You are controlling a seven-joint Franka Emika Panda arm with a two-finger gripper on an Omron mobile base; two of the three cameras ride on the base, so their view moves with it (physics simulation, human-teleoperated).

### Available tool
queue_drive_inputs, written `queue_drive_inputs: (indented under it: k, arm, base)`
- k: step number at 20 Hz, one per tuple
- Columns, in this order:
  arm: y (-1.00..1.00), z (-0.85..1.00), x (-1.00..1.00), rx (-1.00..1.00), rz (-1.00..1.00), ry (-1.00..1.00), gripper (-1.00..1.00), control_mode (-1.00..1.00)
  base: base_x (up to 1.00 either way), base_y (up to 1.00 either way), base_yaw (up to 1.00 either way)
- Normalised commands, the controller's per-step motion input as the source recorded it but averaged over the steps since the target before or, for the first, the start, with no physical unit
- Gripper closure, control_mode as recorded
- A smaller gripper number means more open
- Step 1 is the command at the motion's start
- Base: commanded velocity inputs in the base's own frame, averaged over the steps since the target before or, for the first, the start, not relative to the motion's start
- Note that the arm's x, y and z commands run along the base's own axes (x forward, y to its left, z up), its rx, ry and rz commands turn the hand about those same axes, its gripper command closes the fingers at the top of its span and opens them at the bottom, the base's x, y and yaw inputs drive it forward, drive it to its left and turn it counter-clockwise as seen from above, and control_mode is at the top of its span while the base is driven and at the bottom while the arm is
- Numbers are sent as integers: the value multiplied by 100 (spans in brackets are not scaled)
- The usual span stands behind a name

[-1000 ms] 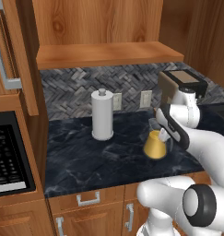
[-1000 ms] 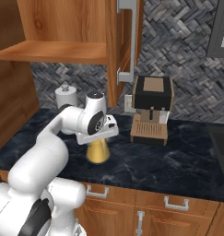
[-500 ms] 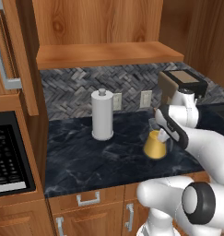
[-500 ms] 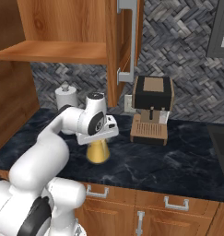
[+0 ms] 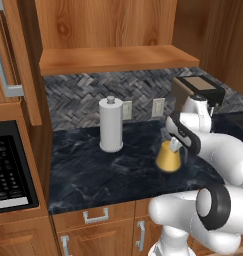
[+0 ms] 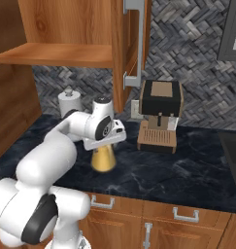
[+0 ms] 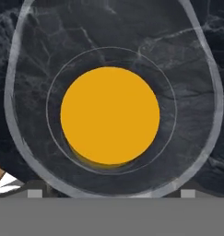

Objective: There is a tray on the dining counter. Grab the cup, mug, and pitcher and place them on the tray. The pitcher may be placed next to the tray if it cannot fit the tray.

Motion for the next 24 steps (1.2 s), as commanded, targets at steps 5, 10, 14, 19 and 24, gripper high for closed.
queue_drive_inputs:
  k: [5, 10, 14, 19, 24]
  arm:
    - [-4, -15, 18, 0, 3, 0, -100, -100]
    - [0, -9, 0, 0, 3, 0, -100, -100]
    - [0, 0, 0, 0, 0, 1, -100, -100]
    - [0, 0, 0, 0, 0, 0, -100, -100]
    - [0, 0, 0, 0, 0, 0, 100, -100]
  base:
    - [0, 0, 0]
    - [0, 0, 0]
    - [0, 0, 0]
    - [0, 0, 0]
    - [0, 0, 0]
